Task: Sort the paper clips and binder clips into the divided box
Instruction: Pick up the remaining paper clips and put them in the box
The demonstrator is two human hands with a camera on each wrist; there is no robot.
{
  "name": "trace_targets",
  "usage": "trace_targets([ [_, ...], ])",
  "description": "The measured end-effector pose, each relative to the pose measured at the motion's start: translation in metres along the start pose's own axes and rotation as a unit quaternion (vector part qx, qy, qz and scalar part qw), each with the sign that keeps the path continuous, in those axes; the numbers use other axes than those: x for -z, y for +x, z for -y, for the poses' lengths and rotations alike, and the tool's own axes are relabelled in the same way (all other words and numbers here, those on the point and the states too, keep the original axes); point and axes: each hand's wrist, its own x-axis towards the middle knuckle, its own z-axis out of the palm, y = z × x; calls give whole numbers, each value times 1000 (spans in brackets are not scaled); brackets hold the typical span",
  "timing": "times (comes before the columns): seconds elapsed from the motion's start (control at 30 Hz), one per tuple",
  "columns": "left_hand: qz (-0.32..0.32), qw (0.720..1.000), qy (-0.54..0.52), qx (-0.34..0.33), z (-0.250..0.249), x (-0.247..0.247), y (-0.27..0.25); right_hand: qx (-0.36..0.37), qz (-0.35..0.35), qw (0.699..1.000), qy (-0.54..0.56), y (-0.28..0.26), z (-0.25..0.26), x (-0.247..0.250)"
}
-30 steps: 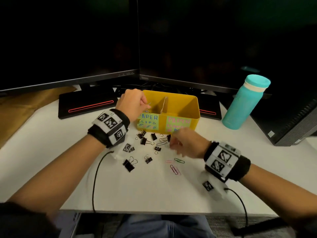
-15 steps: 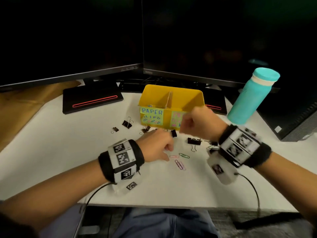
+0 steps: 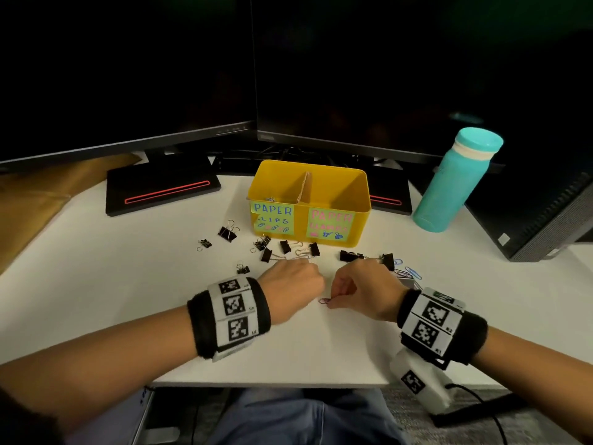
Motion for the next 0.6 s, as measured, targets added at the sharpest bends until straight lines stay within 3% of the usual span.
trace_targets([
  [0.17, -7, 999, -16, -32, 7, -2, -5, 58, 3, 992, -112, -2, 5, -7],
  [0.3, 15, 978, -209, 13, 22, 0, -4, 90, 6, 980, -180, -2, 5, -5],
  [0.37, 3, 967, -254, 16, 26, 0, -5, 103, 9, 973, -207, -2, 5, -2],
  [0.47, -13, 972, -235, 1, 25, -4, -12, 121, 5, 973, -195, 2, 2, 17],
  [0.6, -58, 991, -102, -62, 26, -18, -33, 191, -106, 968, -123, 32, 9, 74],
])
